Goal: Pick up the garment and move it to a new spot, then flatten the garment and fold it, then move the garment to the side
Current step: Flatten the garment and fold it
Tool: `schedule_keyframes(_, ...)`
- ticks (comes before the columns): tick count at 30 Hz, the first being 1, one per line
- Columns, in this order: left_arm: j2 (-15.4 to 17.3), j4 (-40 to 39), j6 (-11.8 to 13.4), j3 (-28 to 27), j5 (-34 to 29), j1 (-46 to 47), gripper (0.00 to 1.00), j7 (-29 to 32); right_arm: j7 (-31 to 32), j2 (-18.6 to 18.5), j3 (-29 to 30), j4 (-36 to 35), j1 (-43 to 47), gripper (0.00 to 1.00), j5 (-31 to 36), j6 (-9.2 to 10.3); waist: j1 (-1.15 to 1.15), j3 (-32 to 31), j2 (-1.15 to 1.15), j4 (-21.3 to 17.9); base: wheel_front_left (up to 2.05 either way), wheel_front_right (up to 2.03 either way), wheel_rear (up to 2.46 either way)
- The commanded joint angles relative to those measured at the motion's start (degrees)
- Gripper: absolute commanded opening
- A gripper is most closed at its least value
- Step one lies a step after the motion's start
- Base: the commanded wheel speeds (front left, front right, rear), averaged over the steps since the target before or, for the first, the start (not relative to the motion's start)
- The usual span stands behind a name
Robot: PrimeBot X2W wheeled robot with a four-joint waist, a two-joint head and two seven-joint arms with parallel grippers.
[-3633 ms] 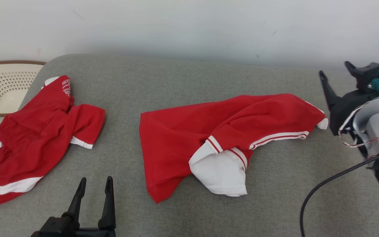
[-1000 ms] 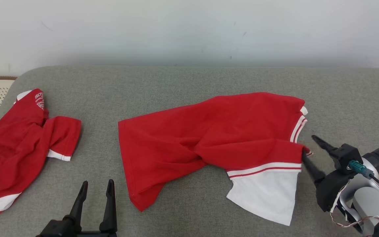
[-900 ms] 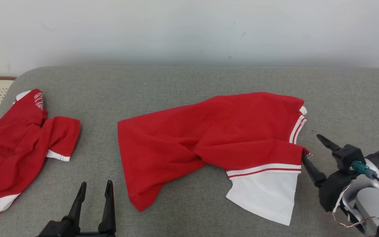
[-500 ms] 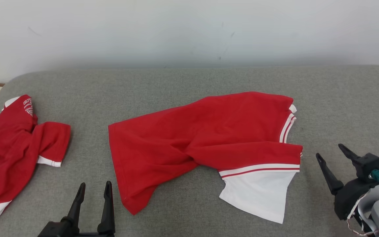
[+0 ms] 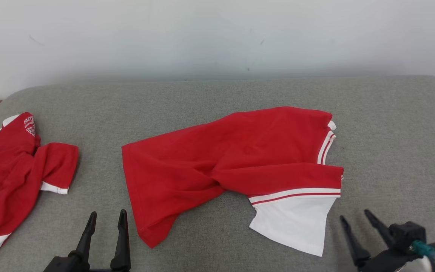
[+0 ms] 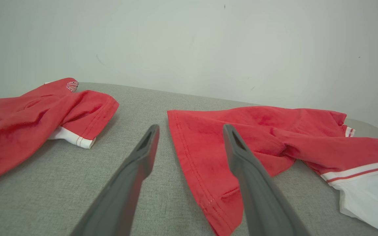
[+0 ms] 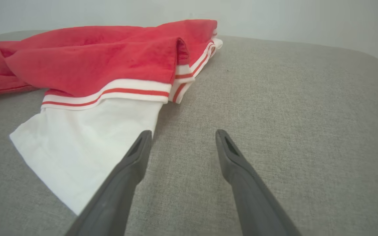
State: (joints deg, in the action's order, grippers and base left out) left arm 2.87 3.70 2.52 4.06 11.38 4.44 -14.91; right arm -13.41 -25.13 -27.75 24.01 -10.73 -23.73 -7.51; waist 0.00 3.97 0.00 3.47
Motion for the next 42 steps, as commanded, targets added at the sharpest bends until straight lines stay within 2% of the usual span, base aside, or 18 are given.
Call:
schedule_keyframes(1,0.0,0.0,-0.3,-0.3,-0.5,-0.8,1.0,-0.2,0.5,0.7,0.0,-0.6,1.0,1.0,-0.3,0.03,0.0,0.0,0.0,0.1,0.0,0.0,0.0)
schedule_keyframes(16,0.0,0.0,0.1,0.4,0.1,-0.7,1.0,-0.2,8.2,4.4,-4.2,1.8,2.3,0.99,-2.8,0.03,0.0,0.0,0.0,1.7,0.0,0.0,0.0)
schedule_keyframes(18,0.0,0.0,0.1,0.3,0.1,-0.8,1.0,-0.2,8.7,4.9,-4.9,2.4,1.9,0.6,-3.0,0.03,0.0,0.0,0.0,1.6,0.0,0.0,0.0)
schedule_keyframes(20,0.0,0.0,0.2,0.2,0.1,-0.8,1.0,-0.2,9.0,5.2,-5.7,2.9,1.6,0.0,-3.2,0.02,0.0,0.0,0.0,1.6,0.0,0.0,0.0)
schedule_keyframes(26,0.0,-0.1,0.5,0.1,0.3,-1.1,1.0,-0.2,6.7,4.7,-5.2,3.8,0.3,0.0,-2.6,0.04,0.0,-0.1,0.0,1.1,0.0,0.0,0.0)
schedule_keyframes(31,0.0,0.1,0.4,-0.1,0.4,-1.1,1.0,-0.2,5.7,2.3,-1.5,4.1,0.8,0.0,-2.8,0.03,0.0,-0.2,0.0,0.7,0.0,0.0,0.0)
schedule_keyframes(34,0.0,0.2,0.5,0.0,0.5,-1.1,1.0,-0.2,6.2,-0.4,0.9,3.8,2.4,0.0,-3.7,0.04,0.0,-0.3,0.0,0.5,0.0,0.0,0.0)
schedule_keyframes(42,0.0,0.6,0.7,0.2,1.0,-1.8,1.0,-0.2,7.8,-4.1,5.8,1.1,6.8,0.0,-6.2,0.04,0.0,-1.3,0.0,-0.4,0.0,0.0,0.0)
